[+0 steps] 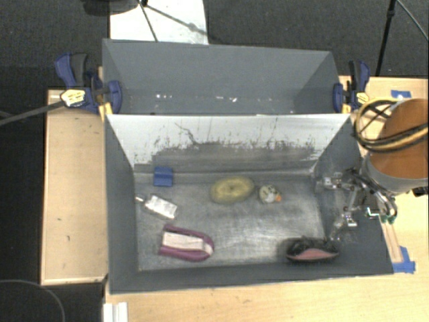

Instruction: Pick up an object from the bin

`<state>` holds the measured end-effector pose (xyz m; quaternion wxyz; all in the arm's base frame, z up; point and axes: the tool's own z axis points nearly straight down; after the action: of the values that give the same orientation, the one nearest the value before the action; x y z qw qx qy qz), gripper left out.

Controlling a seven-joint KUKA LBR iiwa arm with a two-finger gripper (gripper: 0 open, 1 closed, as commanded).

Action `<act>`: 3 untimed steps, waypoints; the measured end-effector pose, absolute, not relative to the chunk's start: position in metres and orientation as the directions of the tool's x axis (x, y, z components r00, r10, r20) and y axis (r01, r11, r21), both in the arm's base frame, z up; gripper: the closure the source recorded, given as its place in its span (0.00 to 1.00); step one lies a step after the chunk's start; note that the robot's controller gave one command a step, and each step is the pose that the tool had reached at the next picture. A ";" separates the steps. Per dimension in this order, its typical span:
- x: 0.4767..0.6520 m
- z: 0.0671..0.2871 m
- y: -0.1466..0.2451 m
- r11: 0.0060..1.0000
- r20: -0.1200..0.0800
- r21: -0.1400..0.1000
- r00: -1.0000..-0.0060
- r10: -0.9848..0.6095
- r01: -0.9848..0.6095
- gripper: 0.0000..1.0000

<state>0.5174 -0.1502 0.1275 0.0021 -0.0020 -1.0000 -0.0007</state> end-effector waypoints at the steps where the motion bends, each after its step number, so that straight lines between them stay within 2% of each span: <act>1: 0.593 0.077 -0.125 1.000 -0.006 0.001 -1.000 -0.016 -0.016 0.00; 2: 0.591 0.073 -0.064 1.000 -0.002 0.003 -1.000 -0.025 -0.025 0.00; 3: 0.592 0.074 -0.068 1.000 -0.005 -0.001 -1.000 -0.024 -0.024 1.00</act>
Offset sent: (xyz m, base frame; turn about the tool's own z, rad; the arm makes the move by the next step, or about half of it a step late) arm 0.0722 0.0229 -0.0498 -0.0165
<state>0.5916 -0.0684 0.0741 -0.0024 0.0121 -0.9999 0.0003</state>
